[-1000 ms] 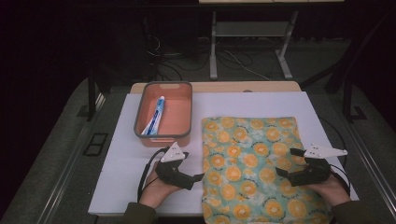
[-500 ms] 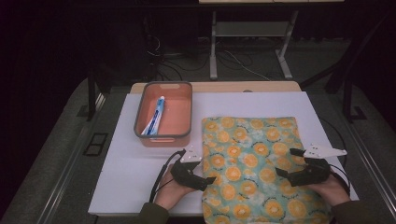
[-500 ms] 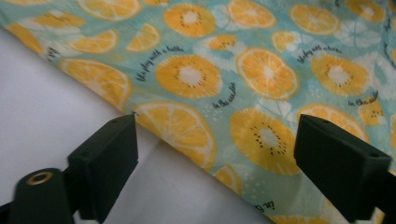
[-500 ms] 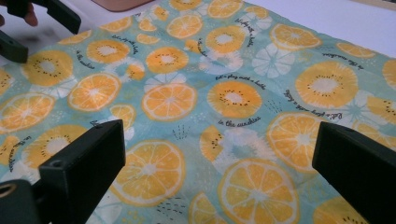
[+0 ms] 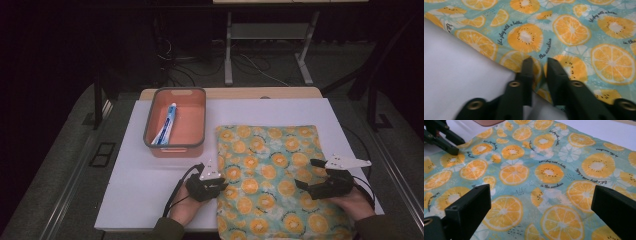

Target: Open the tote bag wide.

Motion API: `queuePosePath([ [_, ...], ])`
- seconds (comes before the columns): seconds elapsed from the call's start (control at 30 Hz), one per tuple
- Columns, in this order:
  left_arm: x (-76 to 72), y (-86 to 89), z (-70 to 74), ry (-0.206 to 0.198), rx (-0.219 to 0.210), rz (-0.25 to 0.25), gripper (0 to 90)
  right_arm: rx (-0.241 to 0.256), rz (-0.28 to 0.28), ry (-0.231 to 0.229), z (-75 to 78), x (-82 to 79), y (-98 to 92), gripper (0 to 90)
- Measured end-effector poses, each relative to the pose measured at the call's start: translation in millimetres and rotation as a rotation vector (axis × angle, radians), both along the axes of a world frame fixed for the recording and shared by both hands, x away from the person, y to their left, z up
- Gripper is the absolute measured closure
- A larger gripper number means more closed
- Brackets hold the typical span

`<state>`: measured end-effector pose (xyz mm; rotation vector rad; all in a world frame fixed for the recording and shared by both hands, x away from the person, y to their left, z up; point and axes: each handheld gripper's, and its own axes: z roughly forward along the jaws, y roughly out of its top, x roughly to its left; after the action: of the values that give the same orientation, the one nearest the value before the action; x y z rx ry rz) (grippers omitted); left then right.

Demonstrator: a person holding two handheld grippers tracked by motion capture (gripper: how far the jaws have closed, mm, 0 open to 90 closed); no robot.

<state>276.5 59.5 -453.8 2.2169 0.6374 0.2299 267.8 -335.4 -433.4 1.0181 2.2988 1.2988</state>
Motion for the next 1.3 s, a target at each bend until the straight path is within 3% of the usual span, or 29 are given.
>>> queuePosePath([
  [0.03,0.4,0.1,-0.1,0.002,-0.002,-0.007,82.1,0.0,0.0,0.0,0.0,0.0,0.0,2.4],
  [0.07,0.5,-0.3,0.3,0.008,-0.002,-0.004,88.4,0.0,0.0,0.0,0.1,-0.1,0.0,2.4],
  [0.2,4.8,-1.4,2.0,-0.007,0.005,-0.006,89.5,0.004,0.0,0.001,0.3,-0.3,-0.2,2.4],
  [0.47,41.8,-6.4,6.6,-0.076,0.041,0.049,89.6,0.012,0.001,0.002,0.4,0.2,-1.0,2.4],
  [0.57,61.2,-12.6,3.0,-0.086,0.047,0.078,89.6,0.014,0.001,0.004,0.3,0.3,-1.1,2.4],
  [0.67,67.7,-16.2,0.9,-0.086,0.052,0.081,89.6,0.017,0.0,0.004,0.3,0.2,-1.3,2.4],
  [0.77,75.0,-18.9,-0.9,-0.084,0.03,0.091,88.8,0.016,-0.002,0.005,-0.1,0.6,-1.7,2.4],
  [0.87,74.0,-17.7,0.3,-0.082,0.026,0.104,82.4,0.018,-0.001,0.003,0.3,0.4,-2.0,2.4],
  [0.93,71.0,-14.0,5.1,-0.071,0.005,0.12,66.9,0.019,-0.004,0.002,0.1,0.8,-2.7,2.4],
  [0.97,68.7,-11.8,8.6,-0.073,-0.002,0.126,66.9,0.019,-0.004,0.002,0.1,0.8,-2.7,2.4],
  [1.0,65.4,-9.1,12.9,-0.071,-0.009,0.136,56.9,0.019,-0.003,0.003,0.3,0.1,-2.5,2.4],
  [1.07,56.3,-2.8,20.4,-0.063,-0.033,0.14,53.9,0.017,-0.003,0.003,0.5,-0.3,-2.4,2.4],
  [1.17,38.9,8.4,28.0,-0.057,-0.035,0.13,44.1,0.016,-0.003,0.002,0.5,-0.4,-2.5,2.4],
  [1.3,17.1,22.4,26.1,-0.001,-0.072,0.128,35.5,0.014,-0.002,0.002,0.2,-0.2,-2.2,2.4],
])
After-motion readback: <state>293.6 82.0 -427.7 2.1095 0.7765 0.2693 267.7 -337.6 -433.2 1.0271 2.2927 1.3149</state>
